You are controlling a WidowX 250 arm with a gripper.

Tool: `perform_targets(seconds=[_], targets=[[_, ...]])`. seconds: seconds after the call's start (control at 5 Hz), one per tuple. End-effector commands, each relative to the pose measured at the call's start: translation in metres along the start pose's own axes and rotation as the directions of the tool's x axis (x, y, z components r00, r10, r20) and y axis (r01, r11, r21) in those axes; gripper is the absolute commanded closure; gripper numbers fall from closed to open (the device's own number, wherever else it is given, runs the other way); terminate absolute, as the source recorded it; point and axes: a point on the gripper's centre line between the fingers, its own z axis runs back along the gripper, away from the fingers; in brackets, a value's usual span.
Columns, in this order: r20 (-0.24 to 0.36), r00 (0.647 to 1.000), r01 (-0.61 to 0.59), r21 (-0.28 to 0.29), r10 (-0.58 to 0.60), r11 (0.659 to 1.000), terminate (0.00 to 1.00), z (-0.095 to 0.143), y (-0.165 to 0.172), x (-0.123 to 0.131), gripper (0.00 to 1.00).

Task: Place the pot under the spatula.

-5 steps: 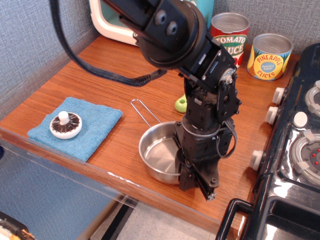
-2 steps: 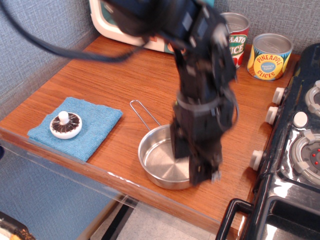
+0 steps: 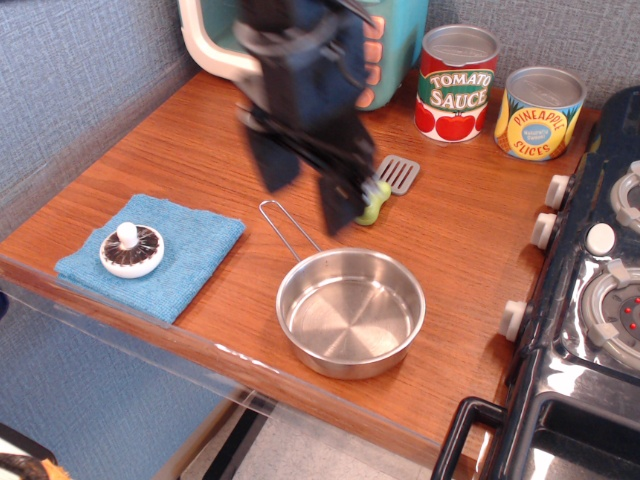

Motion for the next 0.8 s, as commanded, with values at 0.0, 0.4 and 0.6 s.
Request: perform_targets(seconds=[0.0,0.4,0.6], targets=[[-0.015,0.997,-0.075,0.084,0.076,0.994,0.0,0.0007,0.0346,-0.0173,0.0],[-0.034,0.996,-0.08,0.073,0.082,0.994,0.0,-0.0007,0.0381,-0.0207,0.0],[-0.034,0.996,-0.08,0.073,0.082,0.994,1.0,-0.0007,0.0381,-0.0207,0.0]])
